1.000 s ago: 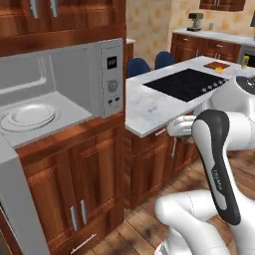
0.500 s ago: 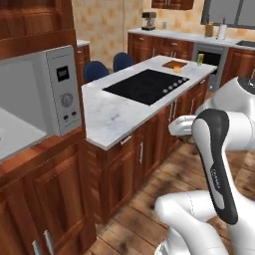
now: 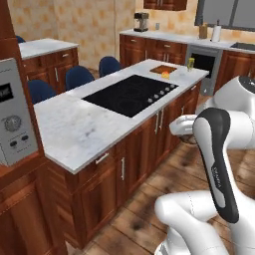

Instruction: Retrieve the reheated potato from the microwave, then place the potato, cheese, and condiment on the cutting board.

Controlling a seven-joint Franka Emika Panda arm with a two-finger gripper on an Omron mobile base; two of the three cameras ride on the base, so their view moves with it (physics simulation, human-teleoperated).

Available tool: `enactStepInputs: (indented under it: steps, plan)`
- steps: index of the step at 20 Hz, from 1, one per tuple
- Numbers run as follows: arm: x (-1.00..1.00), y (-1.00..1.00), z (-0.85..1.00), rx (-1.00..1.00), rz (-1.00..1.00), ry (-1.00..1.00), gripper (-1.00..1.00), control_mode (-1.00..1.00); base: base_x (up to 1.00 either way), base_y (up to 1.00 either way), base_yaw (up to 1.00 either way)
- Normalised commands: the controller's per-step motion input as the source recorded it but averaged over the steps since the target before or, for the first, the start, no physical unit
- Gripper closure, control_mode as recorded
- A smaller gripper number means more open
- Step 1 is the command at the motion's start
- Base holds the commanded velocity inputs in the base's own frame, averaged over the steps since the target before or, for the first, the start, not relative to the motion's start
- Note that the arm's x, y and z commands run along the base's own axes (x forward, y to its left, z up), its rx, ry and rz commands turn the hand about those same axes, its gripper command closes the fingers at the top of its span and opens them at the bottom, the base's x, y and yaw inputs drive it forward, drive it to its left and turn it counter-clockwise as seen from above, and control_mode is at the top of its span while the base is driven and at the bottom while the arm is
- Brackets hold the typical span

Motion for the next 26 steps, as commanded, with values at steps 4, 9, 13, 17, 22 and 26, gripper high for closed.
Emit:
enactStepInputs:
  steps: [4,9,13,17,22,26]
  plan:
    - [0.0,0.0,0.0,0.0,0.0,0.0,1.0,1.0,0.62,-0.52,0.0]
    - [0.0,0.0,0.0,0.0,0.0,0.0,1.0,1.0,0.6,-0.55,0.0]
    - [0.0,0.0,0.0,0.0,0.0,0.0,1.0,1.0,0.61,-0.55,0.0]
    - [0.0,0.0,0.0,0.0,0.0,0.0,1.0,1.0,0.62,-0.53,0.0]
    - [0.0,0.0,0.0,0.0,0.0,0.0,1.0,1.0,0.61,-0.55,0.0]
    - [0.0,0.0,0.0,0.0,0.0,0.0,1.0,1.0,0.61,-0.55,0.0]
